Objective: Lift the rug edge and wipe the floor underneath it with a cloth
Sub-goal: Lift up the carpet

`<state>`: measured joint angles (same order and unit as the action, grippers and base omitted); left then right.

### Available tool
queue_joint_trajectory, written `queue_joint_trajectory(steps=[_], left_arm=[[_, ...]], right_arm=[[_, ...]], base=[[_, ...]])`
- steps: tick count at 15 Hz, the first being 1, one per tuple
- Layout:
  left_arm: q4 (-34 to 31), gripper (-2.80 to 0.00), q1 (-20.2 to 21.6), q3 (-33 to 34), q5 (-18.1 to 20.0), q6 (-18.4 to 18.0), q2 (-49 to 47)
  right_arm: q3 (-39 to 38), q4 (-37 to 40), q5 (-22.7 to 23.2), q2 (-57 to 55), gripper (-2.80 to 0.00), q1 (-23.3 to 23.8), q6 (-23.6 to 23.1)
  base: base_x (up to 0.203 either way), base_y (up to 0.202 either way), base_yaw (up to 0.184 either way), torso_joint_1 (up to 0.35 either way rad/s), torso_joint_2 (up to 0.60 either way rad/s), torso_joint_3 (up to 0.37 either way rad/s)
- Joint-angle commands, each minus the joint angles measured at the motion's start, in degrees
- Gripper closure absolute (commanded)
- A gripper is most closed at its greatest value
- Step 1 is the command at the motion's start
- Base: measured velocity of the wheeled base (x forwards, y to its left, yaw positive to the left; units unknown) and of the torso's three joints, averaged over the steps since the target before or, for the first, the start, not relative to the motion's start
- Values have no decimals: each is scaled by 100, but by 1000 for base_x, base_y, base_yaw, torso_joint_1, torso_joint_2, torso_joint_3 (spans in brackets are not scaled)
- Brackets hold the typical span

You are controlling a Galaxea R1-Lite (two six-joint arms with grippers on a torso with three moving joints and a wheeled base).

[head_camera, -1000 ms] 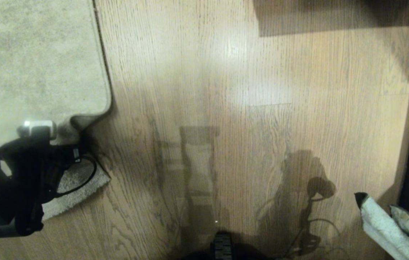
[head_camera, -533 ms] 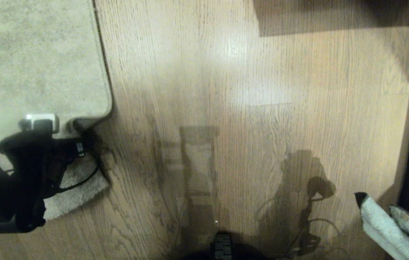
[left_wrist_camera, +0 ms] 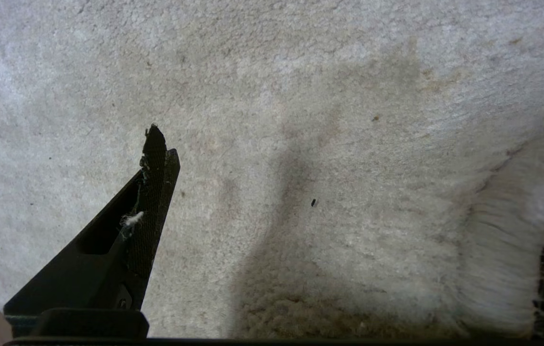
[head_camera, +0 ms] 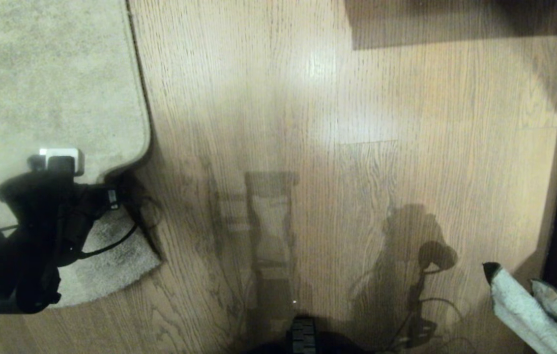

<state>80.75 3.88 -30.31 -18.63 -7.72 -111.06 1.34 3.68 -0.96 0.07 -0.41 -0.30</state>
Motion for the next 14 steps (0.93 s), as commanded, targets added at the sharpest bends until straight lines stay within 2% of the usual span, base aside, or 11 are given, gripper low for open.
queue_joint_trajectory(steps=[1, 7, 14], left_arm=[[35, -280, 51, 333, -18, -97, 40], [35, -280, 244, 1549, -18, -656, 289], [51, -280, 144, 2473, -18, -865, 545]], right_arm=[[-2, 1, 0, -7, 0, -2, -5], [6, 1, 0, -7, 0, -2, -5], [-2, 1, 0, -7, 0, -2, -5]], base=[[0, 0, 0, 0, 0, 0], [0, 0, 0, 0, 0, 0], [0, 0, 0, 0, 0, 0]])
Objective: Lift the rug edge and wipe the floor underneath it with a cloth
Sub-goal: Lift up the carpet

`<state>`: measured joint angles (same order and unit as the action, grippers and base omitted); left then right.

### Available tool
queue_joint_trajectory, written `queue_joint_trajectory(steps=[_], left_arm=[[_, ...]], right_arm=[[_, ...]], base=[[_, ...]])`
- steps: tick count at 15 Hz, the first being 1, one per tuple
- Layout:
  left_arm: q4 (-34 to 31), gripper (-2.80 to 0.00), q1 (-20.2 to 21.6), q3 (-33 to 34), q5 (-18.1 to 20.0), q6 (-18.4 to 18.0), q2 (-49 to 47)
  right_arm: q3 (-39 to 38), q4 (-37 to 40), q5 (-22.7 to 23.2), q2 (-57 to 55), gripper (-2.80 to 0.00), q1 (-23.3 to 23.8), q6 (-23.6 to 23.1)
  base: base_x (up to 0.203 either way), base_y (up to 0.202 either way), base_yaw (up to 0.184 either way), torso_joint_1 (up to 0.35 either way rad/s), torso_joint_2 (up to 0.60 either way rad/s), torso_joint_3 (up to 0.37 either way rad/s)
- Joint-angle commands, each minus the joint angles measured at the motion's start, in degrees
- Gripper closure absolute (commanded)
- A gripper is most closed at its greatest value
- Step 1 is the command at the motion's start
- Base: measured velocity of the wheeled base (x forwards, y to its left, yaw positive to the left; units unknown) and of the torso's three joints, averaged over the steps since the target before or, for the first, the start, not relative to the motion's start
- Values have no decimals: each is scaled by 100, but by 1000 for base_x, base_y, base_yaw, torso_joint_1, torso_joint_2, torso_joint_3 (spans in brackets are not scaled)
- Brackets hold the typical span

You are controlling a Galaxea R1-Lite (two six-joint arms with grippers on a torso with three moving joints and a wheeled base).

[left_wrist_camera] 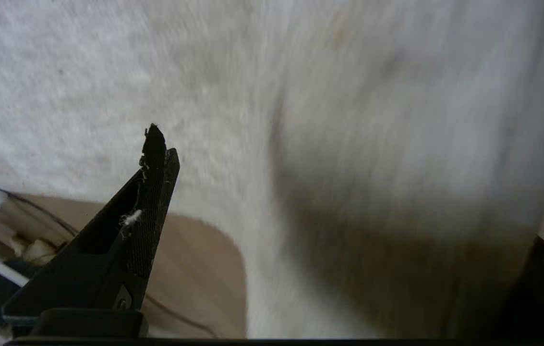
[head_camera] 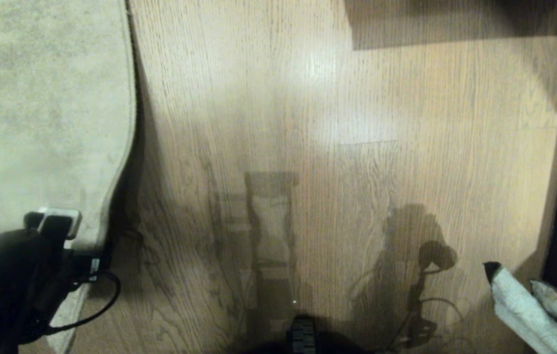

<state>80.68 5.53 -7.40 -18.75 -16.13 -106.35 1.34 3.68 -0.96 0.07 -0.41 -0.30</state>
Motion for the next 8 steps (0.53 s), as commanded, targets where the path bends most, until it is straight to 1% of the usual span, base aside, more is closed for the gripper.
queue_joint_trajectory(steps=[1, 2, 3, 6, 8], left_arm=[[62, -280, -25, 274, -6, -58, 134], [56, -280, -26, 334, -6, -69, 195], [54, -280, -25, 417, -6, -159, 261], [53, -280, 115, 652, -14, -689, 406], [61, -280, 250, 726, -16, -876, 438]], right_arm=[[-2, 1, 0, -7, 0, -2, -5], [-2, 1, 0, -7, 0, -2, -5], [2, 1, 0, -7, 0, -2, -5], [-2, 1, 0, -7, 0, -2, -5], [-2, 1, 0, -7, 0, -2, -5]], base=[[0, 0, 0, 0, 0, 0], [0, 0, 0, 0, 0, 0], [0, 0, 0, 0, 0, 0], [0, 0, 0, 0, 0, 0], [0, 0, 0, 0, 0, 0]])
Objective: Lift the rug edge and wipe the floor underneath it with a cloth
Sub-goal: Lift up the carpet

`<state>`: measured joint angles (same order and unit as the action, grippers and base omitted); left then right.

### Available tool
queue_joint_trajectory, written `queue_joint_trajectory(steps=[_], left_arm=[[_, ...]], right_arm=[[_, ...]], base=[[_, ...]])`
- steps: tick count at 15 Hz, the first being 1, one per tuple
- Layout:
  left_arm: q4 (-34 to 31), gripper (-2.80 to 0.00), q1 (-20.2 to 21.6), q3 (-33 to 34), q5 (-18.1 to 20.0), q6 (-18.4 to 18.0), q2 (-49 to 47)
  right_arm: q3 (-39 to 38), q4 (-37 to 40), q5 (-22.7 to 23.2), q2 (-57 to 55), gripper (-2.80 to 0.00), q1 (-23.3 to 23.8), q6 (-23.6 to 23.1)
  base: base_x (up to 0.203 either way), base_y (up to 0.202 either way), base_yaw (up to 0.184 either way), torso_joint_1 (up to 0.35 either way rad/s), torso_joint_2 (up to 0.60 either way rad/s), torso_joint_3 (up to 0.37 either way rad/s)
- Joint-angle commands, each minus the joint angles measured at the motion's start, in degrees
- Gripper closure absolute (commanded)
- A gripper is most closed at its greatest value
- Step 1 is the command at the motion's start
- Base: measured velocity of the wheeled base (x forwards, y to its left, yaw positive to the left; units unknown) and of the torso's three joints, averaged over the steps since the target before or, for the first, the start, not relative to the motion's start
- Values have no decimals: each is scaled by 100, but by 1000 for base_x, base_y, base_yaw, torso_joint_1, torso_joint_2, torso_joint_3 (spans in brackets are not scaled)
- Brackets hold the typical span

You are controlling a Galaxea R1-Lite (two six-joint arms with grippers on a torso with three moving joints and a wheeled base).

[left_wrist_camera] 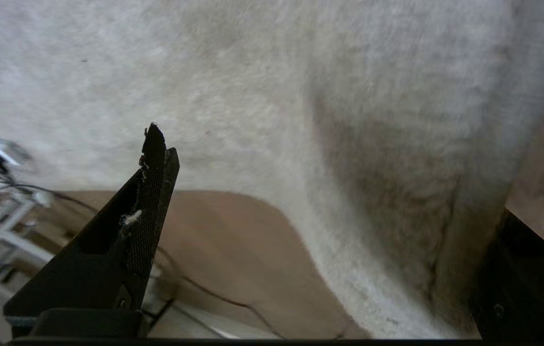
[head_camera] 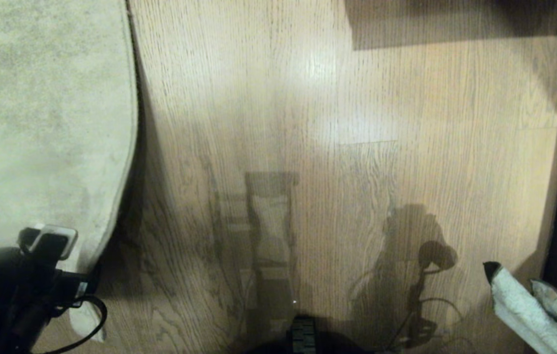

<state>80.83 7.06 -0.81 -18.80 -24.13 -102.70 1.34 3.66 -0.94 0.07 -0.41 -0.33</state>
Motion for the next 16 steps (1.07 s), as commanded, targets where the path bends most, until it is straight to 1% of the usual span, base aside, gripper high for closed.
queue_joint_trajectory(steps=[1, 3, 5, 13, 16], left_arm=[[52, -280, 191, 72, -11, -188, 74], [59, -280, 412, 69, -10, -426, 85], [48, -280, 594, 81, -6, -560, 68], [30, -280, 1037, 81, 82, -540, -185], [30, -280, 1224, 81, 317, -540, -250]], right_arm=[[-2, 3, -2, -7, 0, -2, -3], [-2, 3, -2, -7, 0, -2, -3], [-2, 3, -2, -7, 0, -2, -3], [-2, 3, -2, -7, 0, -2, -3], [-2, 3, -2, -7, 0, -2, -3]], base=[[0, 0, 0, 0, 0, 0], [0, 0, 0, 0, 0, 0], [0, 0, 0, 0, 0, 0], [0, 0, 0, 0, 0, 0], [0, 0, 0, 0, 0, 0]])
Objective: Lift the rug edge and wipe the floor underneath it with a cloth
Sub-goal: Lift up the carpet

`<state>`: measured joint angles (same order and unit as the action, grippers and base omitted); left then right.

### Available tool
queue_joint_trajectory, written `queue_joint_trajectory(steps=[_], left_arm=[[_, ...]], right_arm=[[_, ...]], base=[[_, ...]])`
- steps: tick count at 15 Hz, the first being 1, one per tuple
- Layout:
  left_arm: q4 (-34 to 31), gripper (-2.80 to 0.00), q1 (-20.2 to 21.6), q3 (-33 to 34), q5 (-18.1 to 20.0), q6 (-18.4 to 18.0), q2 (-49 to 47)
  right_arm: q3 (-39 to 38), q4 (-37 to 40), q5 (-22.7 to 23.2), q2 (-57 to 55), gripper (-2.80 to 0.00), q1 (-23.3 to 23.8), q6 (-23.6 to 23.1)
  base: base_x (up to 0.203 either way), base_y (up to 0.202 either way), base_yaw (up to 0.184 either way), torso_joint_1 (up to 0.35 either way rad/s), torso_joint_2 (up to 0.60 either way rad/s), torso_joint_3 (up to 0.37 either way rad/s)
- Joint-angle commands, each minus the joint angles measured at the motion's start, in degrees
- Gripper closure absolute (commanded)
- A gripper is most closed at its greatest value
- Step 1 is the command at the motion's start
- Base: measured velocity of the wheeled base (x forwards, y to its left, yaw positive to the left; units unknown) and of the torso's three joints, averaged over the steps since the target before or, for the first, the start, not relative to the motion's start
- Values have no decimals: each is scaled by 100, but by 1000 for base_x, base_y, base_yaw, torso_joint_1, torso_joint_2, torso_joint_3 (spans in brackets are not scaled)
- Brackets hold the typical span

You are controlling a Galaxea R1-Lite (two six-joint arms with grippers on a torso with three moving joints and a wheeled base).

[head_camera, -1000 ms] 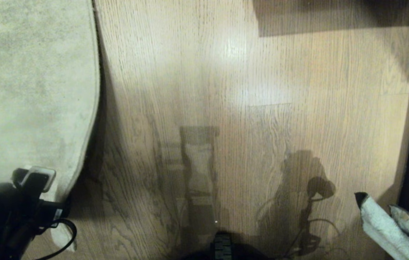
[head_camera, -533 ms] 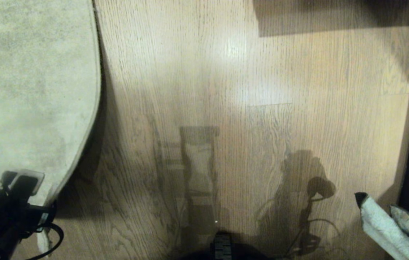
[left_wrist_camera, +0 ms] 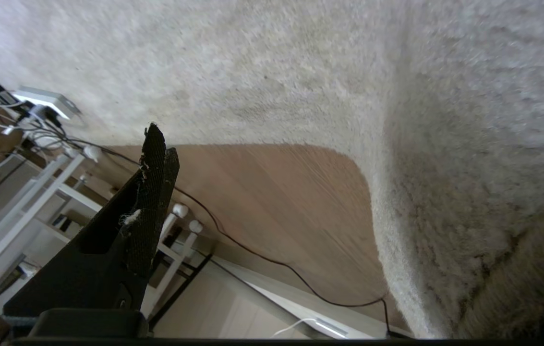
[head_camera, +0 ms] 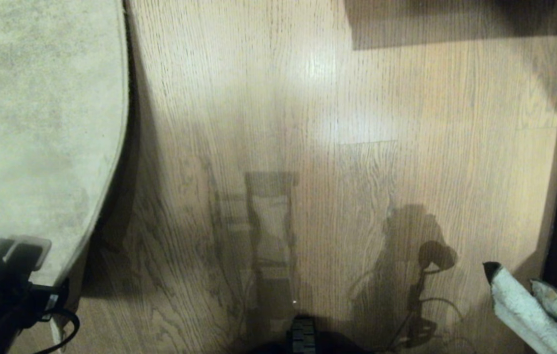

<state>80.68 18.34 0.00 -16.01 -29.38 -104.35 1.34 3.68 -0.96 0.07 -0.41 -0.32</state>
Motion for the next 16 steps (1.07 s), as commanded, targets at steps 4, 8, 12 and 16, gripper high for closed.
queue_joint_trajectory(steps=[4, 8, 12, 16], left_arm=[[45, 0, 143, 0, 125, -33, -129], [53, 0, 162, 0, 116, -33, -165], [68, 0, 222, 0, 151, -24, -158], [89, 0, 224, 0, 453, -17, -115]], right_arm=[[0, 1, -1, -7, 0, -2, -3], [-1, 1, -1, -7, 0, -2, -3], [-2, 1, -1, -7, 0, -2, -3], [-2, 1, -1, -7, 0, -2, -3]], base=[[0, 0, 0, 0, 0, 0], [0, 0, 0, 0, 0, 0], [0, 0, 0, 0, 0, 0], [0, 0, 0, 0, 0, 0]])
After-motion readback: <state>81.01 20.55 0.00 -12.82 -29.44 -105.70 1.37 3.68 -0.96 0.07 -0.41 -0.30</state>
